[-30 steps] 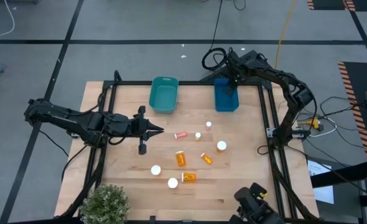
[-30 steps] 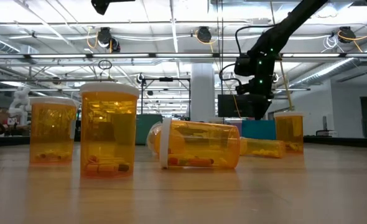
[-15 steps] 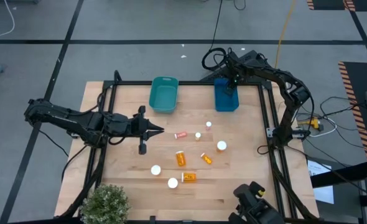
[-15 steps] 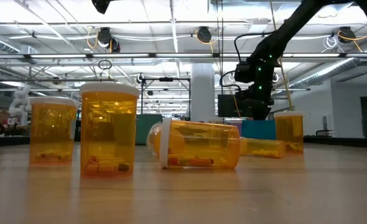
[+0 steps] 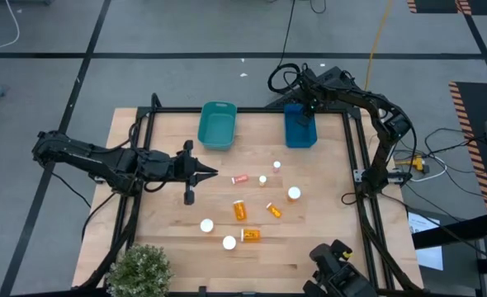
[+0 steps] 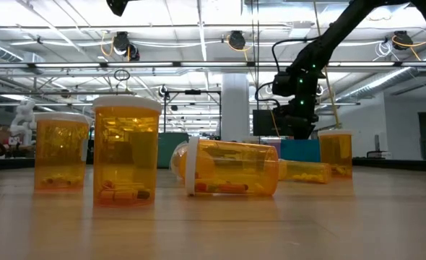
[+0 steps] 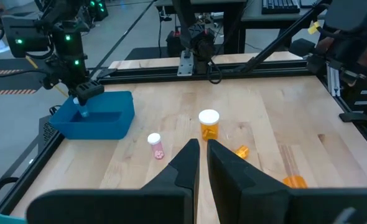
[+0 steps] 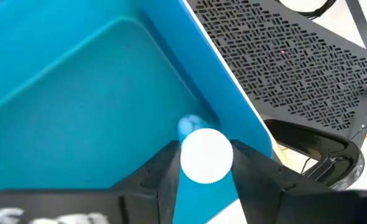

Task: Pick and place medicine bottles into bin by pill shape (circle, oval)
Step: Put the small blue pill bottle into the blue bin, then put the left small pink pill bottle into the blue bin

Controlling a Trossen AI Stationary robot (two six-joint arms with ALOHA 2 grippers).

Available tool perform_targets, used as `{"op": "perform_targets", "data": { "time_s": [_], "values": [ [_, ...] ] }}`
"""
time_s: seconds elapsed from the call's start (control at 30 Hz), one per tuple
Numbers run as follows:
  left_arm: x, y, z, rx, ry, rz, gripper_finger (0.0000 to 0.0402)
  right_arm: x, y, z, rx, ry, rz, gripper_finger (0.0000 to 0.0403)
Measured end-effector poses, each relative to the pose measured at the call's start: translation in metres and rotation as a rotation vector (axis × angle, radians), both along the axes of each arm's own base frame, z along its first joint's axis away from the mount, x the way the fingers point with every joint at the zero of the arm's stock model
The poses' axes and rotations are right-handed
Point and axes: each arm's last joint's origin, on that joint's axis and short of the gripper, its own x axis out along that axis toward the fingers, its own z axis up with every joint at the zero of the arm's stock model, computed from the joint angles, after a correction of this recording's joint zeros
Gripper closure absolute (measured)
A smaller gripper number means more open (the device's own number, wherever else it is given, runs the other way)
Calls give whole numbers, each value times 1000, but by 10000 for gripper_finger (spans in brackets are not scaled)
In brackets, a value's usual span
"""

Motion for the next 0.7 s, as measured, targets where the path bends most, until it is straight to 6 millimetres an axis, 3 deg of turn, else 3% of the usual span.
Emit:
{"op": "perform_targets", "data": {
  "time_s": [0.7],
  "values": [
    [0,0,0,-1,0,0,366,0,-2,7,-52,-18,-25,162]
  ]
}}
